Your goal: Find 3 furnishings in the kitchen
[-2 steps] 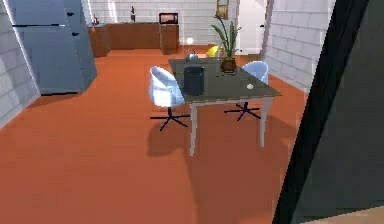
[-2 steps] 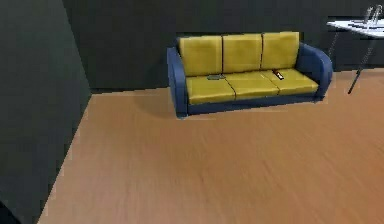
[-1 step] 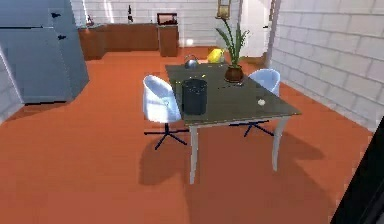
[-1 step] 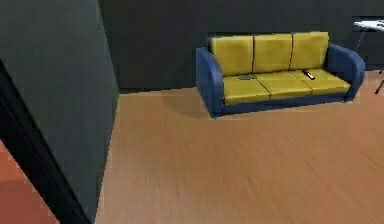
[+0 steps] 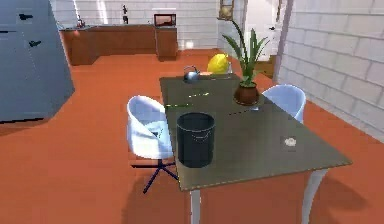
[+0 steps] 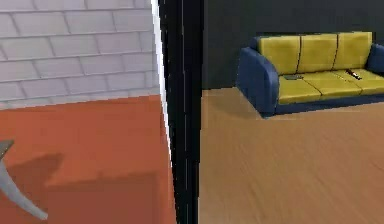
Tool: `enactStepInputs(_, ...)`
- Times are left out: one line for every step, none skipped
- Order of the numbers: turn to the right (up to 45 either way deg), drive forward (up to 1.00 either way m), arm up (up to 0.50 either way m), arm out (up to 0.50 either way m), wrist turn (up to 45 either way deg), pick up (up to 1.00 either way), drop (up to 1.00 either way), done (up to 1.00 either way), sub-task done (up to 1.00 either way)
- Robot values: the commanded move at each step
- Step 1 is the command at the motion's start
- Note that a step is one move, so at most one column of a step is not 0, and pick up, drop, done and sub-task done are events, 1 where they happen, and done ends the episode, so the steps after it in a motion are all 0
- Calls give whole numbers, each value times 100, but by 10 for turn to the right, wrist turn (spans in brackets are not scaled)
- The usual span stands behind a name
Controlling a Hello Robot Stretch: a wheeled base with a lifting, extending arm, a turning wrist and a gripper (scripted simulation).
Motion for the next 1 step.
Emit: enactStepInputs(0,0,0,0,0,0,0,0,100)
